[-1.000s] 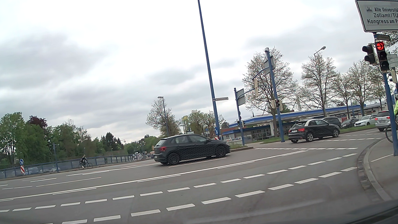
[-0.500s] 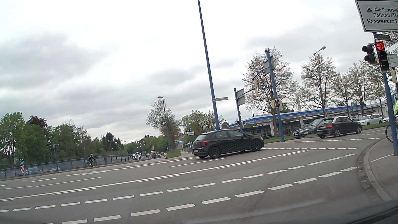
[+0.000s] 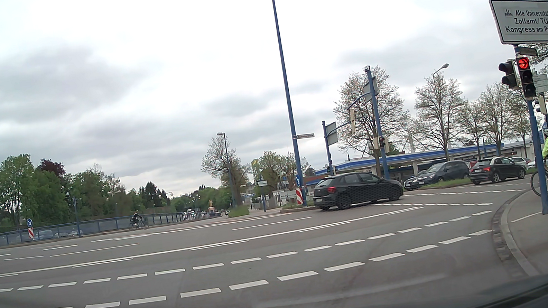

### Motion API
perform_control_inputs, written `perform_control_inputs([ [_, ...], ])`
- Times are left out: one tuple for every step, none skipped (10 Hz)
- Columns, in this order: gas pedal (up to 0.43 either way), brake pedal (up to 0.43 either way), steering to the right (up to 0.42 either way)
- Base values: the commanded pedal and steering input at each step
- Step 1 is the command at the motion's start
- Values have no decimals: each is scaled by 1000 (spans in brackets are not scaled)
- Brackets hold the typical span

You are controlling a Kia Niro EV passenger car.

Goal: Follow the waypoints while adhering to traffic rules and regulations

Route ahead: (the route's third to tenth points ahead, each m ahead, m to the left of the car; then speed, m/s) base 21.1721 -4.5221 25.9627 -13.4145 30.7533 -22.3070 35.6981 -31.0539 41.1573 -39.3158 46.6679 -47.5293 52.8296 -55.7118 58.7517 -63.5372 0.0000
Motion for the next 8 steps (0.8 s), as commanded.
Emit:
perform_control_inputs([
  [0,244,33],
  [0,244,33],
  [0,244,33],
  [0,244,33],
  [0,244,33],
  [0,244,33],
  [0,244,33],
  [0,244,33],
])
